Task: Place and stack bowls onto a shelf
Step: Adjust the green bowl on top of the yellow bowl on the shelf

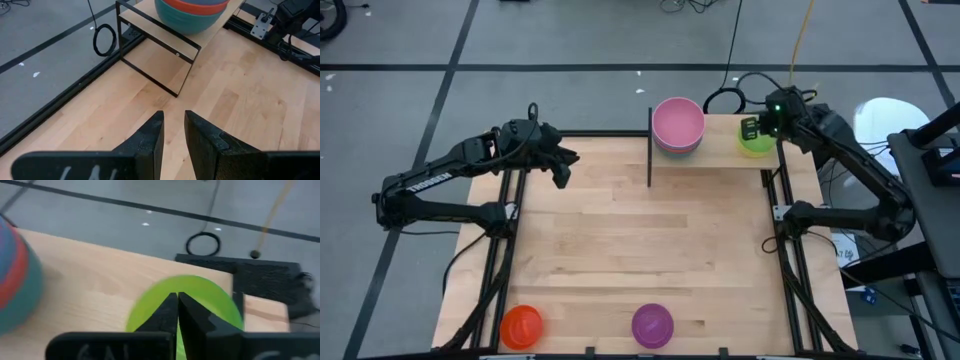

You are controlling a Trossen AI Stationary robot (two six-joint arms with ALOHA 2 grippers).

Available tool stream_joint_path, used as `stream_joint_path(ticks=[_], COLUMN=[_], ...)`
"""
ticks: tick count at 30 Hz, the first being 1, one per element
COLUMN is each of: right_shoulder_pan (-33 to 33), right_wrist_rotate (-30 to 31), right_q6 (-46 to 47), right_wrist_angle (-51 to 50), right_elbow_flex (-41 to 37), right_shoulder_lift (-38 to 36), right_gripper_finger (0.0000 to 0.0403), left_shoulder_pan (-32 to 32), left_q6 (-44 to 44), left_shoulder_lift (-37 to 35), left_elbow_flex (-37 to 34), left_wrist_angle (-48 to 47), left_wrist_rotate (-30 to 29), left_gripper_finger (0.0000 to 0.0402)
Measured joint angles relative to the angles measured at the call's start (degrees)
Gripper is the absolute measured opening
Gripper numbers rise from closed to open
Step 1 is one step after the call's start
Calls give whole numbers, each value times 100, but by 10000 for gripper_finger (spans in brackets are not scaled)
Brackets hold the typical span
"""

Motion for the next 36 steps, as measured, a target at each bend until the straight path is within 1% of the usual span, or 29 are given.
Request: stream_joint_path(ticks=[4, 7, 10, 14, 19, 21, 25, 29, 32, 36], right_shoulder_pan=[111, 111, 109, 93, 93, 91, 91, 89, 89, 107], right_wrist_rotate=[572, 723, 940, 930, 907, 788, 747, 478, 464, 461], right_q6=[138, 280, 288, 334, 398, 359, 288, 281, 288, 229], right_wrist_angle=[-465, -724, -705, -630, -309, -231, -25, 219, 238, 253], right_elbow_flex=[0, -5, -139, -517, -914, -1000, -1252, -1565, -1555, -1206], right_shoulder_lift=[2, 2, -7, 0, 1, 2, -2, 2, -15, -144], right_gripper_finger=[1, 1, 0, 0, 0, 0, 0, 0, 0, 0], left_shoulder_pan=[-1, 0, -1, 0, -2, 0, -2, -1, 0, 0], left_q6=[0, 0, 1, 0, 0, 0, 35, 94, 94, 197], left_shoulder_lift=[-2, 0, -1, 0, 0, 0, 0, 0, 0, 0], left_elbow_flex=[0, 2, 2, 0, 1, 2, 2, 2, 2, 2], left_wrist_angle=[0, 0, 0, 0, 1, 0, 2, 1, 0, 1], left_wrist_rotate=[14, 13, 13, 13, 13, 11, 11, 9, 9, 7], left_gripper_finger=[81, 81, 81, 81, 81, 81, 81, 81, 81, 81])
